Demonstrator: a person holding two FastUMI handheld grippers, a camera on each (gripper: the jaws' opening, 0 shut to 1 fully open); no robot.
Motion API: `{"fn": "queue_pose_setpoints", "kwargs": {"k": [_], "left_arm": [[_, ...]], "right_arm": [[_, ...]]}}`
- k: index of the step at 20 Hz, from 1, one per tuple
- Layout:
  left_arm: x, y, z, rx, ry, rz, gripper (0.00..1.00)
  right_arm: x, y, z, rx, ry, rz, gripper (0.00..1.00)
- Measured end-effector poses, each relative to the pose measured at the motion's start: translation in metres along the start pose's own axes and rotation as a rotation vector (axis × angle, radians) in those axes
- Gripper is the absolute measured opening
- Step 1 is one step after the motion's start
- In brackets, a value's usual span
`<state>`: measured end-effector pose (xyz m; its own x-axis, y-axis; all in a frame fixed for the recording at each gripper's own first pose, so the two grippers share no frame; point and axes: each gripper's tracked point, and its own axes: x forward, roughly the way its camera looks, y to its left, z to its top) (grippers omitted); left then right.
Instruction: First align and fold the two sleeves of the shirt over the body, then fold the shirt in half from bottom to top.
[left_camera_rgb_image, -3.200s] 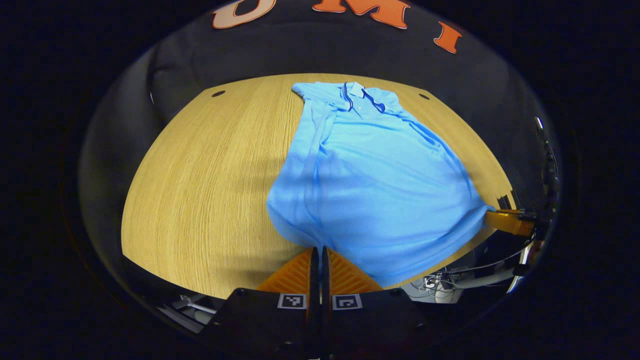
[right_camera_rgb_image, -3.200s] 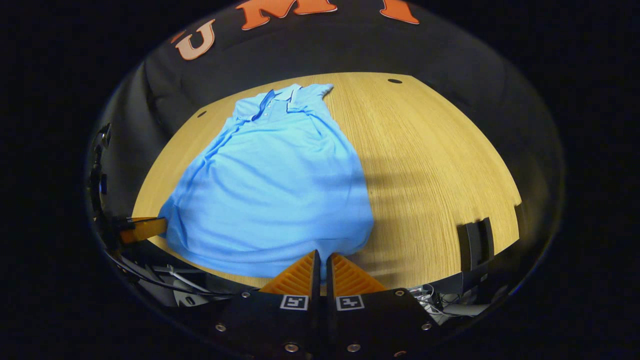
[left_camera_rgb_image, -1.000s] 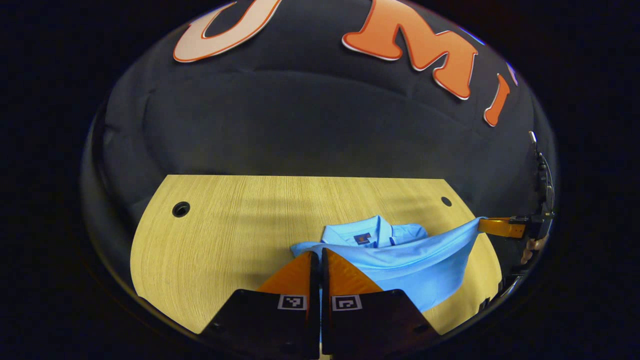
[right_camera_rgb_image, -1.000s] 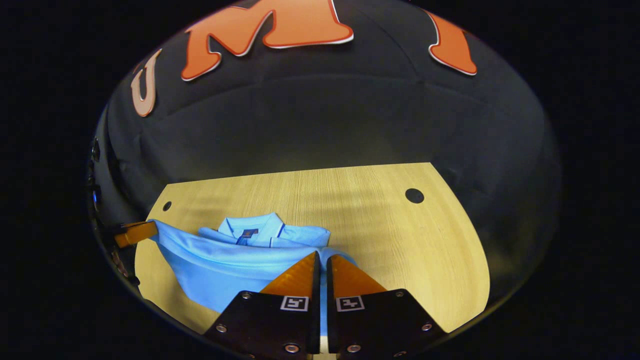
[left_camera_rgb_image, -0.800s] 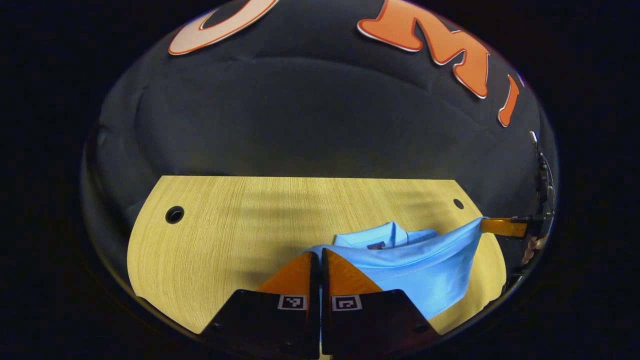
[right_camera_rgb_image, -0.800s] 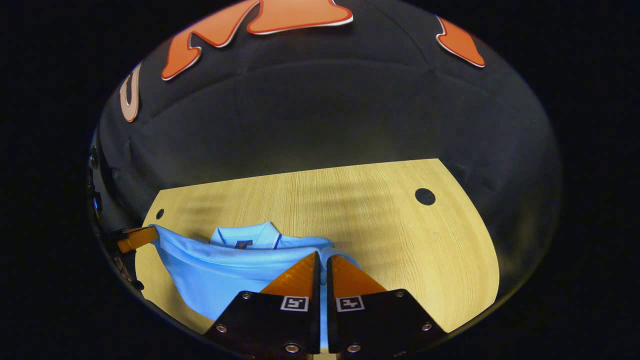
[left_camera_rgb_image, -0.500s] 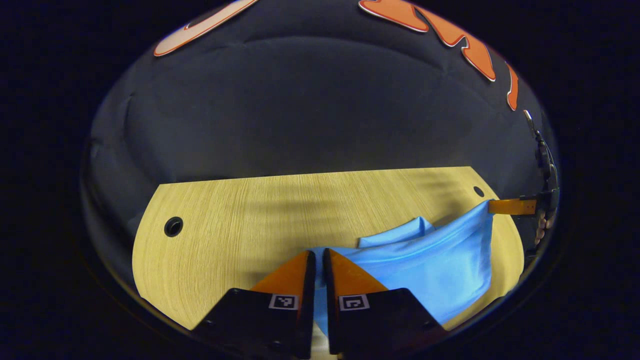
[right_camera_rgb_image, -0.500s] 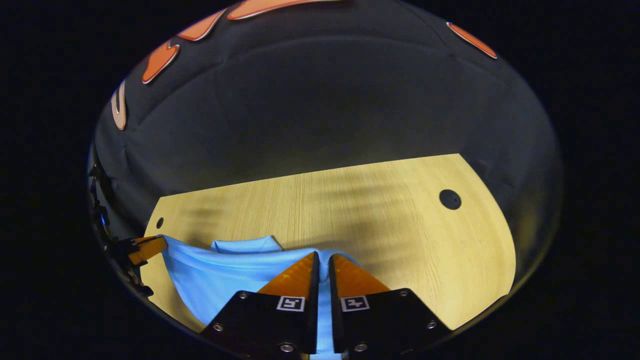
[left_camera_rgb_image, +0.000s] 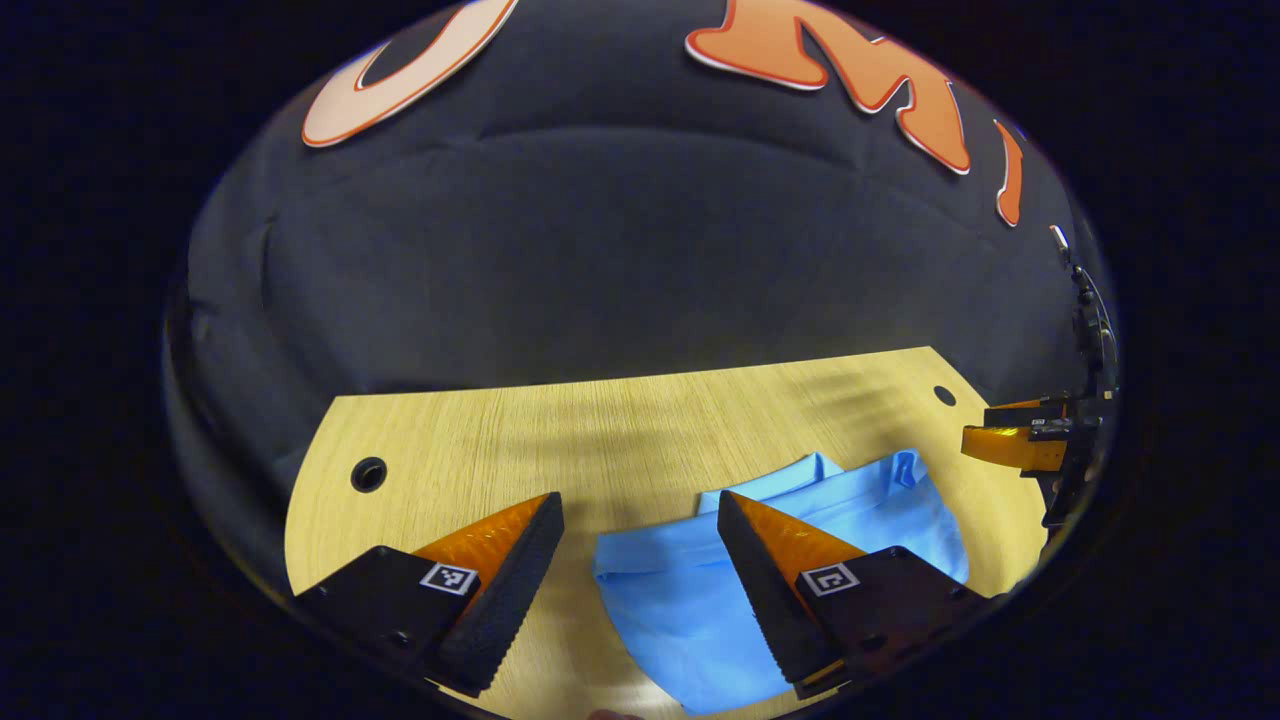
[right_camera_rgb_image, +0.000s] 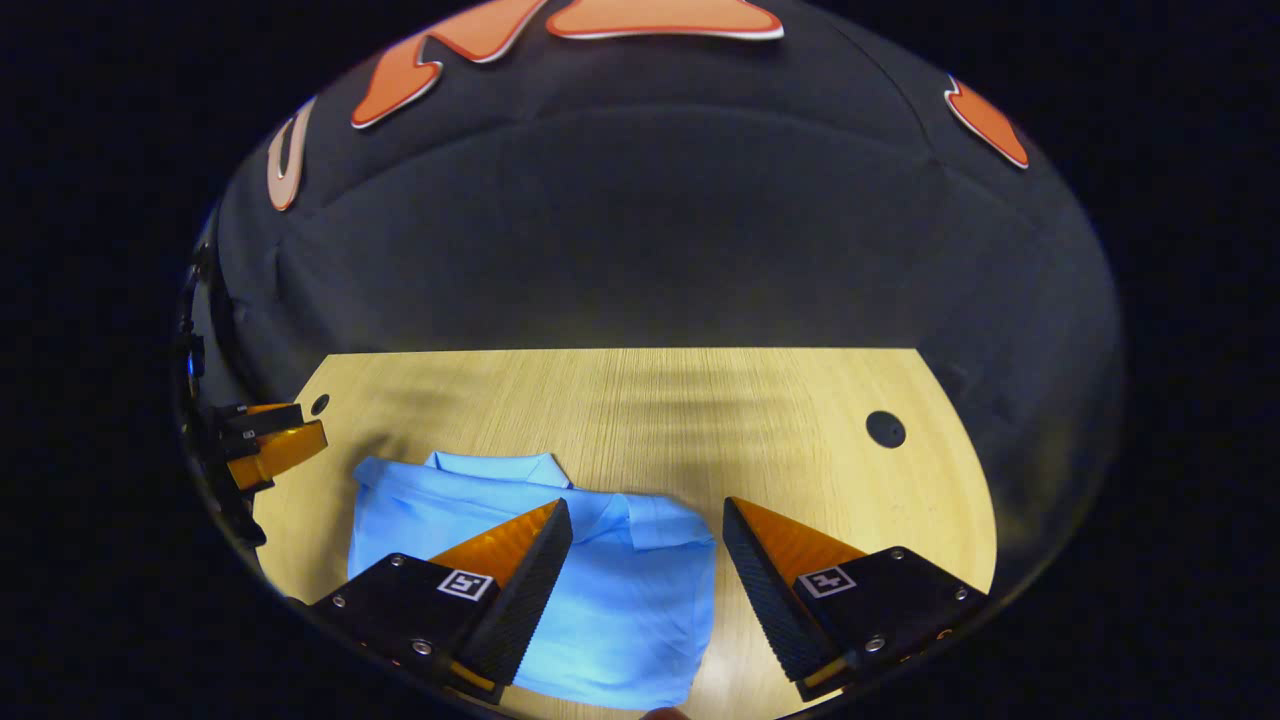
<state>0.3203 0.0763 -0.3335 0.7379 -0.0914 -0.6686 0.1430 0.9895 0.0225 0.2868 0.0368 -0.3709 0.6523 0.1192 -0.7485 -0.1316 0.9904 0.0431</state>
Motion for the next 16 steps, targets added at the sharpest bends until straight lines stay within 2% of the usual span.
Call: {"fn": "queue_pose_setpoints", "kwargs": {"k": [4, 7, 10, 13, 16], "left_arm": [[-0.048, -0.021, 0.013, 0.034, -0.062, 0.013, 1.0], [-0.088, -0.03, 0.018, 0.11, -0.123, 0.061, 1.0], [-0.129, -0.049, 0.018, 0.115, -0.178, 0.078, 1.0], [-0.182, -0.063, 0.016, 0.099, -0.243, 0.08, 1.0], [-0.23, -0.085, 0.03, 0.136, -0.383, 0.077, 1.0]], "right_arm": [[-0.024, -0.007, 0.012, -0.04, -0.08, -0.013, 0.96], [-0.047, -0.023, 0.01, -0.083, -0.143, -0.051, 0.97], [-0.076, -0.033, 0.006, -0.108, -0.186, -0.062, 0.96], [-0.117, -0.031, 0.003, -0.086, -0.248, -0.046, 0.96], [-0.167, -0.036, -0.005, -0.089, -0.328, -0.033, 0.96]]}}
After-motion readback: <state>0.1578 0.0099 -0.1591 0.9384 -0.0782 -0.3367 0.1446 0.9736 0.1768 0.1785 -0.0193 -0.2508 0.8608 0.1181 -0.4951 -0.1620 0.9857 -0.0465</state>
